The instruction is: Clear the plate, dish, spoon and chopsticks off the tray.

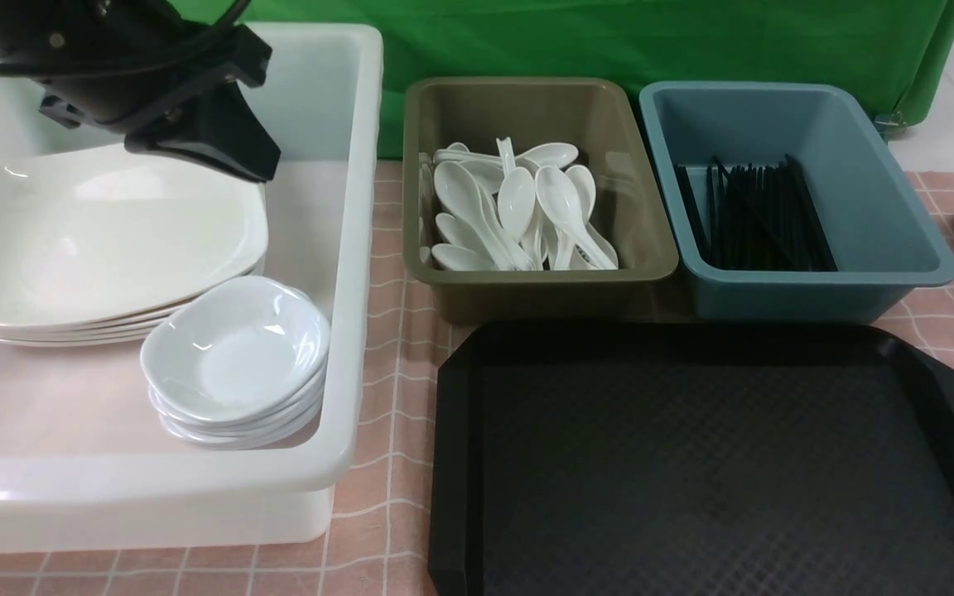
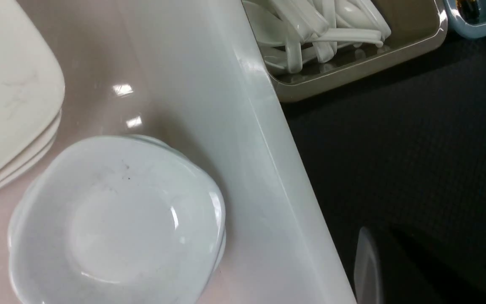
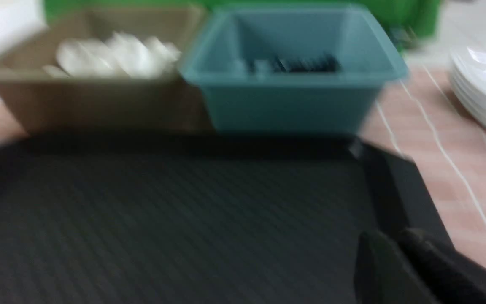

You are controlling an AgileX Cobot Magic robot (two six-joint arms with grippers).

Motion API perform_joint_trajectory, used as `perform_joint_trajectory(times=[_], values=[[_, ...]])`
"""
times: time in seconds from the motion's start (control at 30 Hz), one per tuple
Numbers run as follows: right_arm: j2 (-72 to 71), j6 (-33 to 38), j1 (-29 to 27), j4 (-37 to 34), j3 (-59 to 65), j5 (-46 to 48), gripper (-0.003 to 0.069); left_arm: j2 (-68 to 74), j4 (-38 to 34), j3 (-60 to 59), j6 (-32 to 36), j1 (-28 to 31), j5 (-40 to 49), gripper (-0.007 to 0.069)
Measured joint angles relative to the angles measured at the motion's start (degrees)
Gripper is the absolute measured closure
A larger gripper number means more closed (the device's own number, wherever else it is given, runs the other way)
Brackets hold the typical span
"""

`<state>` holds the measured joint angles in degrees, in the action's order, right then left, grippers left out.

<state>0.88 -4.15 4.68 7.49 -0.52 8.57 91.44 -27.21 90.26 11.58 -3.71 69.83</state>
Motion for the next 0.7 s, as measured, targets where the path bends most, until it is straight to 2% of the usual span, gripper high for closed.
perform_joint_trajectory(times=[0.13,0.4,0.7], values=[[0.0,-0.1,-2.1,0.0,0.1,-0.3,0.0533,-1.5,0.4,-2.6,-0.2,-0.5,0.1,0.0627],[0.0,-0.1,-2.3,0.1,-0.1,1.4,0.0516,-12.4,1.0,-7.6,-4.5,-1.7,0.0,0.0627],[0.0,-0.1,-2.3,0.1,-0.1,1.5,0.0495,-30.9,14.6,-18.1,-5.1,-21.3,-0.1,0.0627]])
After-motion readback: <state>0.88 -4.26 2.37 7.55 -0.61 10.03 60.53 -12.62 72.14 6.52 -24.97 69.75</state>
